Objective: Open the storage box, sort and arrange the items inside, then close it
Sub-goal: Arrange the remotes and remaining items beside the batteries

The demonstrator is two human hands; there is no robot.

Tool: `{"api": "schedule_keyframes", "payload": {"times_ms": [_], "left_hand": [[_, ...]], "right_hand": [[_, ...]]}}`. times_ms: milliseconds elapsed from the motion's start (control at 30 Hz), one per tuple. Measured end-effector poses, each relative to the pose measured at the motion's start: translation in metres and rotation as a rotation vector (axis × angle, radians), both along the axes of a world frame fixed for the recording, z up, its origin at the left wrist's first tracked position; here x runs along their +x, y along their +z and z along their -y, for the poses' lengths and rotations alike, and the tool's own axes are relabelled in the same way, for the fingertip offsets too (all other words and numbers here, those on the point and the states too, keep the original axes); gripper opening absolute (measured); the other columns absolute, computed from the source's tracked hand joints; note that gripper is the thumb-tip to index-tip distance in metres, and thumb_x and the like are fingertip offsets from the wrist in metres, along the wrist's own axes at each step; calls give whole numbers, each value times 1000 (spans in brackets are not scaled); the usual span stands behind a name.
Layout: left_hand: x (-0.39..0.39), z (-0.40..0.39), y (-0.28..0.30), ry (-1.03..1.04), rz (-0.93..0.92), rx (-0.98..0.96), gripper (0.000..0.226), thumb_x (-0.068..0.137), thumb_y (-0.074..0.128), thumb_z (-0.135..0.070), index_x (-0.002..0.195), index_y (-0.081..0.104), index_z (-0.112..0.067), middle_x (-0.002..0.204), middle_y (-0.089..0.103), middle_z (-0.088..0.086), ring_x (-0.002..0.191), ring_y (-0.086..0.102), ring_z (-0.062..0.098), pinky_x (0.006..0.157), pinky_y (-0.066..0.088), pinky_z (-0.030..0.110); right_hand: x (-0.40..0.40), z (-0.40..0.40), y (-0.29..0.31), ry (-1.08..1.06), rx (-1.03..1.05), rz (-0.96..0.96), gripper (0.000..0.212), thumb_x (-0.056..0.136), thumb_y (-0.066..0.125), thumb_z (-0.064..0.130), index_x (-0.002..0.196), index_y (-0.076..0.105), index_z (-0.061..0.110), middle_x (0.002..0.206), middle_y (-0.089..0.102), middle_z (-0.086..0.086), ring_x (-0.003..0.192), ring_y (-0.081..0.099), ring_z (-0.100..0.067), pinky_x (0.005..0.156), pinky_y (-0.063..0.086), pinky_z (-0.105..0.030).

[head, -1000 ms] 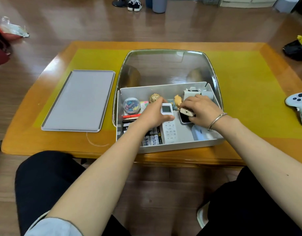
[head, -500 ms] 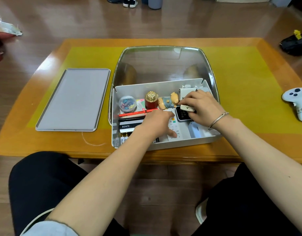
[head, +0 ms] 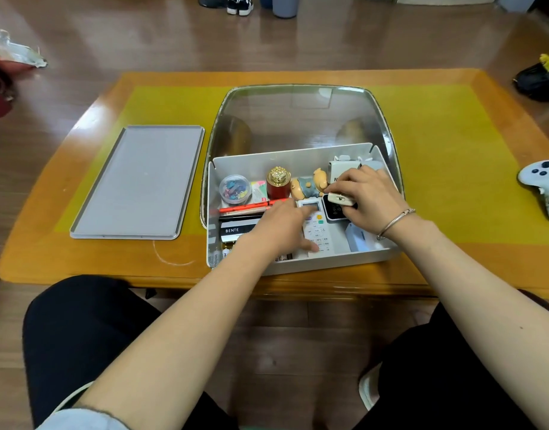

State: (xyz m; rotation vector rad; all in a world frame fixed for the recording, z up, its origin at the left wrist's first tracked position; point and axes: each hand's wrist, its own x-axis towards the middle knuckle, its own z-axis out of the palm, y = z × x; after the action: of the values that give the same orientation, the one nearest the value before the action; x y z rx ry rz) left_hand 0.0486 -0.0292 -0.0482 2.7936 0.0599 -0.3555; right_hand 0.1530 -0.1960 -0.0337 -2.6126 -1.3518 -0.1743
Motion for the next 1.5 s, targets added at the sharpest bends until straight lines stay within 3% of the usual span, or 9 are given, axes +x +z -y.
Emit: {"api": "schedule_keyframes", "payload": {"times_ms": [167, 433, 633, 833, 1000, 1100, 1200, 1367, 1500], "left_hand": [[-13, -43, 18, 97, 153, -43, 51, 81, 73, -30, 127, 52, -19, 125, 51, 4, 116, 48, 23, 96, 41, 34], [-17, -54, 15, 71, 159, -135, 38, 88, 66, -29, 123, 56, -19, 120, 56, 3, 109, 53, 17, 91, 41, 27], [-6, -30, 19, 107, 313, -363, 32, 97, 54, -22, 128, 54, -14, 111, 61, 2, 103, 54, 15, 91, 45, 30], [-2, -31, 30, 194, 266, -561, 34, 105, 33, -26, 126, 55, -12, 112, 61, -1, 110, 54, 18, 96, 41, 31], [-13, -43, 34, 137, 52, -694, 29, 99, 44, -39, 117, 62, -25, 97, 63, -10, 87, 57, 0, 78, 46, 28], [-20, -45, 35, 171, -29, -766, 26, 95, 53, -39, 113, 63, -23, 105, 65, 6, 97, 61, 21, 87, 49, 43], [-24, -49, 32, 303, -5, -788, 15, 93, 60, -31, 101, 57, -18, 101, 67, 10, 87, 62, 17, 78, 52, 34], [-23, -48, 22, 502, 67, -468, 23, 88, 67, -33, 90, 47, -21, 85, 62, -3, 79, 60, 11, 64, 46, 26], [-20, -24, 8, 475, 46, -414, 37, 84, 71, -32, 108, 44, -22, 101, 62, -1, 87, 60, 14, 67, 50, 29]], "right_hand": [[-2, -3, -1, 10, 5, -11, 42, 74, 63, 10, 114, 66, 25, 103, 61, -1, 95, 50, -27, 74, 26, -32], [0, 6, 2, 24, 217, 22, 31, 79, 69, 5, 109, 65, 10, 99, 66, -9, 87, 56, -34, 83, 42, -40], [-5, 10, 13, -13, 364, -46, 25, 80, 72, 15, 103, 65, 13, 92, 65, 0, 84, 55, -23, 74, 33, -18], [-17, 3, 36, 29, 488, -396, 27, 77, 73, 3, 100, 70, 16, 91, 63, 7, 81, 55, -6, 71, 39, -8], [-29, -13, 47, 104, 437, -538, 24, 76, 70, -5, 90, 71, 14, 108, 59, -6, 105, 55, -13, 76, 50, -17], [-30, -20, 44, 106, 462, -532, 25, 79, 66, -8, 88, 70, 15, 112, 59, -4, 106, 58, -16, 78, 49, -16], [-26, -25, 38, 74, 366, -462, 44, 79, 62, -11, 115, 64, 14, 117, 53, 0, 93, 60, -15, 81, 46, -14], [-18, -24, 22, -153, 122, -424, 31, 85, 61, 3, 113, 65, 14, 100, 67, -7, 80, 58, -16, 81, 44, -20], [-23, -27, 14, -163, -119, -421, 21, 83, 66, 18, 103, 71, 20, 92, 71, -3, 90, 64, -18, 85, 49, -28]]}}
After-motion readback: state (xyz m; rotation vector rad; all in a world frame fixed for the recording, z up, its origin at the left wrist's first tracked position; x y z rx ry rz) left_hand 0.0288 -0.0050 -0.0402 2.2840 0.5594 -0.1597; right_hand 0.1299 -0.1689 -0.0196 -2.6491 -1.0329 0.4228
